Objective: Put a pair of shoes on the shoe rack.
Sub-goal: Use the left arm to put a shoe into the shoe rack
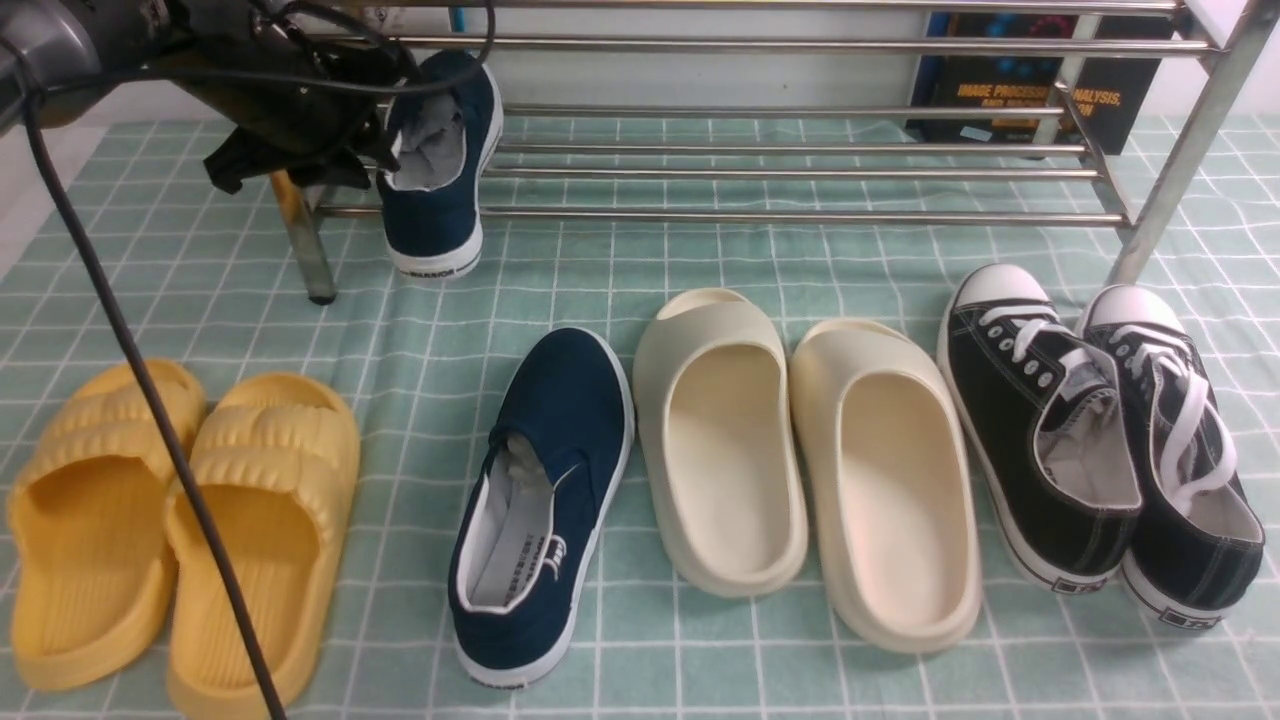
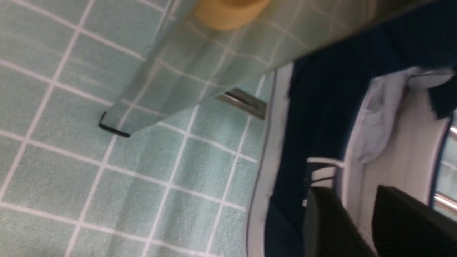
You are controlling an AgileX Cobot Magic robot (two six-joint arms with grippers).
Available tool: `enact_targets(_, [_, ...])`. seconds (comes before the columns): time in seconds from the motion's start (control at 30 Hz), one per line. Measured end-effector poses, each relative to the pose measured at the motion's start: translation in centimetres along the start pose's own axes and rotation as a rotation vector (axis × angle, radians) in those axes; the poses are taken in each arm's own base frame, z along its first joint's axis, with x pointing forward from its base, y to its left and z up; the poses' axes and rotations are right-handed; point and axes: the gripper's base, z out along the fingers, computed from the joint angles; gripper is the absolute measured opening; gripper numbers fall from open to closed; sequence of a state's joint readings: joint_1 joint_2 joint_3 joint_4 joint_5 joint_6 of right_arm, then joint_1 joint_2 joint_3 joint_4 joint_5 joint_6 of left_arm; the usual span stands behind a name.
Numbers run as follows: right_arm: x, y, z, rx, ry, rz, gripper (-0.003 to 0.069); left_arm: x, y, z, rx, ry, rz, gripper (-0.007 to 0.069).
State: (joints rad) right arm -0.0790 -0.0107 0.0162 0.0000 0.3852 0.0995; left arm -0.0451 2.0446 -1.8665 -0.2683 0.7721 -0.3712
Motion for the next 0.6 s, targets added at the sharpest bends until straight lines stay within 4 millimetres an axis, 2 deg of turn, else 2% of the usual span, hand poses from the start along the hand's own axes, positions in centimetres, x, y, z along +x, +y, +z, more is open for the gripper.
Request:
enact_targets(0.1, [0.0,0.0,0.0,0.0,0.0,0.0,0.0246,-0.1,-0.1,-0.3,0.005,-0.007,0.002,0.0274])
enact_targets(0.2, [0.0,0.0,0.0,0.0,0.0,0.0,0.0246,-0.2,-0.3,-0.7,0.007,-0.01,0.018,0.0283])
enact_targets(0.37, [0.0,0.0,0.0,0.0,0.0,0.0,0.0246,-0.3,-0.9,-3.3,0.007,-0.007,0.116,0.0275])
enact_targets(0.43, [0.0,0.0,0.0,0.0,0.0,0.0,0.0246,-0.1,-1.3,-5.6,-0.014,0.01,0.196,0.023])
enact_targets(0.47, [0.0,0.0,0.0,0.0,0.0,0.0,0.0246,0.0,-1.3,-5.6,-0.019,0.016,0.202,0.023])
enact_targets(0.5, [0.0,0.0,0.0,0.0,0.0,0.0,0.0246,0.5,-1.5,-6.9,-0.057,0.048,0.265,0.0185])
enact_targets(0.6, [0.0,0.0,0.0,0.0,0.0,0.0,0.0246,2.4,-1.6,-7.6,-0.124,0.117,0.358,0.0097])
